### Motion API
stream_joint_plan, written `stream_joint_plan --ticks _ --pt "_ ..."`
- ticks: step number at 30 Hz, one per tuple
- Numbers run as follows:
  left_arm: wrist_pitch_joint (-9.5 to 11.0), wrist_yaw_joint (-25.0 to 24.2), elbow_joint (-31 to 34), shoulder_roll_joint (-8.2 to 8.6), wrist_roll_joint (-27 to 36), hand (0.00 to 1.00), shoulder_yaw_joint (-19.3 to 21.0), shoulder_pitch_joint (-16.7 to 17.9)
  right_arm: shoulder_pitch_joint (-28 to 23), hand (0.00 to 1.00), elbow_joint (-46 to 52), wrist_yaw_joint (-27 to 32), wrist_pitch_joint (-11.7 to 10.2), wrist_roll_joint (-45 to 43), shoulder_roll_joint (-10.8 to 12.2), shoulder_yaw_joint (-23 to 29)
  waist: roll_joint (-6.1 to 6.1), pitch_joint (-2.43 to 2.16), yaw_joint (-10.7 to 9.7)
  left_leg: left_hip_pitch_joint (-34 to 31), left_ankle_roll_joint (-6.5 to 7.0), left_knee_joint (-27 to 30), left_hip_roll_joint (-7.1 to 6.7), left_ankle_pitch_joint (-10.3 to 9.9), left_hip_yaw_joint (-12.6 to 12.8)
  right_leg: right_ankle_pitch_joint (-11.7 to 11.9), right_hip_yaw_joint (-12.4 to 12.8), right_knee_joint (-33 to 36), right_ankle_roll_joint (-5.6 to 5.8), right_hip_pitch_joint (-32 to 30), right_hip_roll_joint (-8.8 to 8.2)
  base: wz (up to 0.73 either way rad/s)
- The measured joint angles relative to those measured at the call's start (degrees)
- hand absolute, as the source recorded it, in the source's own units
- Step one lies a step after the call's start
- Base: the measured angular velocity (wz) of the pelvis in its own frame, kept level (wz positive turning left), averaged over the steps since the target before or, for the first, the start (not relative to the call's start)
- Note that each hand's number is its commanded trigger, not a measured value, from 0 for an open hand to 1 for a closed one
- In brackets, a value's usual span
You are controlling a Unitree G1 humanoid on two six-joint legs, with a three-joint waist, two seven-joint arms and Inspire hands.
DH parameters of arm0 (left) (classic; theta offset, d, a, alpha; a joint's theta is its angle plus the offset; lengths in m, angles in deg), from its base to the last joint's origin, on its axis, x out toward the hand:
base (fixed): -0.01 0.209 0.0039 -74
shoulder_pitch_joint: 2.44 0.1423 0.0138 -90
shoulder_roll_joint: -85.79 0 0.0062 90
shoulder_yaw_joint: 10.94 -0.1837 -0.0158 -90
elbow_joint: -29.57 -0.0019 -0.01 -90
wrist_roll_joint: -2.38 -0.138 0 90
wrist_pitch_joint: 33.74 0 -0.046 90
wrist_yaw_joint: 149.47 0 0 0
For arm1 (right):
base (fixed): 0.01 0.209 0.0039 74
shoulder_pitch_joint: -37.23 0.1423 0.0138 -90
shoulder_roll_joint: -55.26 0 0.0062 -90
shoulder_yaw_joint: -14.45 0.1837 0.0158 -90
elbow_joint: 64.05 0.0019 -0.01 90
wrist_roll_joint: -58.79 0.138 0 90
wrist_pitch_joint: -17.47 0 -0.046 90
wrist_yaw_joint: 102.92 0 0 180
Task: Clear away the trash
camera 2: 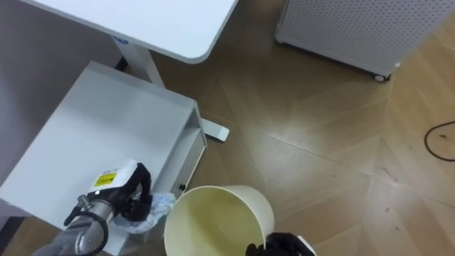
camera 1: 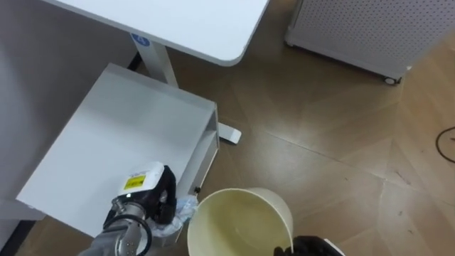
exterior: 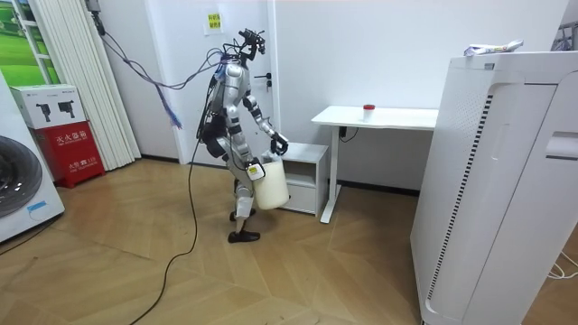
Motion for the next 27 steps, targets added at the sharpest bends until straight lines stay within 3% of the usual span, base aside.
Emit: stream_joint_plan --ticks 3,5,10,12,14,17,21,22,23,24,26,27 --pt "1.24 -0.30 1.22 1.80 5.60 1.00 0.13 2.72 -0.42 1.00 -0.83 0.02 -0.05 0.18 0.04 -0.01 -0.15 -1.03 0.94 0.74 0.05 -0.22 -0.14 0.09 0.44 0.00 -0.09 -0.13 0.00 0.40 -0.22 0.00" --pt "1.57 -1.46 2.81 3.25 10.29 1.00 0.10 5.54 -0.90 1.00 -1.67 0.02 -0.13 0.08 0.26 -0.09 -0.39 -1.35 1.44 1.58 -0.08 -1.34 -0.51 0.53 0.42 0.08 -0.08 -0.94 0.10 1.23 -0.27 0.02" --pt "3.07 -4.29 3.11 5.63 18.08 1.00 -0.47 10.29 -1.44 1.00 -2.74 0.18 -0.25 0.50 1.53 -0.12 -1.17 -1.61 1.73 3.35 -0.30 -3.42 -1.02 1.15 0.53 0.45 0.10 -2.00 0.11 2.56 -0.34 -0.01" --pt "3.58 -5.47 3.10 6.16 19.29 1.00 -1.39 11.97 -2.18 1.00 -2.63 0.57 -0.51 0.49 2.19 -0.39 -2.15 -2.13 2.44 4.17 -0.40 -4.17 -1.14 1.36 1.25 0.49 0.70 -2.22 0.08 2.65 -0.34 -0.10" --pt "3.62 -6.88 3.09 8.04 20.22 1.00 -2.32 13.80 -2.84 1.00 -2.50 0.70 -0.82 0.73 3.03 -0.40 -3.05 -2.65 2.93 4.64 -0.57 -4.91 -1.25 1.71 1.32 0.75 0.64 -3.14 -0.01 3.06 -0.26 -0.02" --pt "3.62 -8.59 3.09 10.51 20.21 1.00 -3.02 14.89 -2.48 1.00 -2.67 0.79 -0.86 0.99 3.98 -0.01 -3.73 -2.51 3.32 4.11 -0.59 -4.79 -0.92 1.71 1.35 1.09 0.63 -3.69 -0.06 2.71 0.08 -0.03" --pt "3.62 -11.80 3.08 11.95 20.35 1.00 -5.05 14.84 -1.86 1.00 -2.85 0.70 -0.87 1.00 4.36 0.11 -3.88 -2.42 3.71 3.48 -0.58 -4.84 -0.90 1.70 1.37 1.21 0.69 -3.85 -0.02 2.11 0.12 -0.01" --pt "3.62 -12.80 3.07 12.33 20.37 0.66 -5.34 14.83 -1.92 1.00 -2.85 0.55 -0.86 0.93 4.34 0.13 -3.99 -2.35 4.11 3.35 -0.58 -4.90 -0.89 1.70 1.45 1.22 0.74 -3.85 -0.04 1.91 0.12 0.00" --pt "3.62 -13.67 3.07 12.30 20.35 0.58 -5.32 14.95 -1.96 1.00 -2.85 0.40 -0.86 0.45 4.35 0.19 -4.00 -2.34 4.44 3.28 -0.59 -4.98 -0.89 1.70 1.46 1.22 0.74 -3.88 -0.04 1.82 0.13 0.00" --pt "3.62 -14.02 3.07 12.20 20.35 0.25 -5.32 14.99 -1.96 1.00 -2.85 0.38 -0.86 0.23 4.35 0.23 -4.00 -2.34 4.57 3.26 -0.59 -5.02 -0.90 1.70 1.46 1.22 0.73 -3.90 -0.04 1.79 0.13 0.00" --pt "3.62 -15.12 3.08 11.89 20.34 0.00 -5.31 15.29 -2.09 1.00 -2.86 0.37 -0.85 -1.16 4.53 0.56 -4.05 -2.31 4.67 3.23 -0.59 -5.19 -0.97 1.69 1.48 1.22 0.75 -4.06 -0.04 1.79 0.10 0.00" --pt "3.62 -15.36 3.08 11.88 20.35 0.00 -5.31 15.34 -2.07 1.00 -2.87 0.37 -0.85 -1.61 4.58 0.62 -4.10 -2.28 4.67 3.23 -0.59 -5.24 -0.98 1.69 1.51 1.22 0.75 -4.09 -0.04 1.78 0.08 0.00"
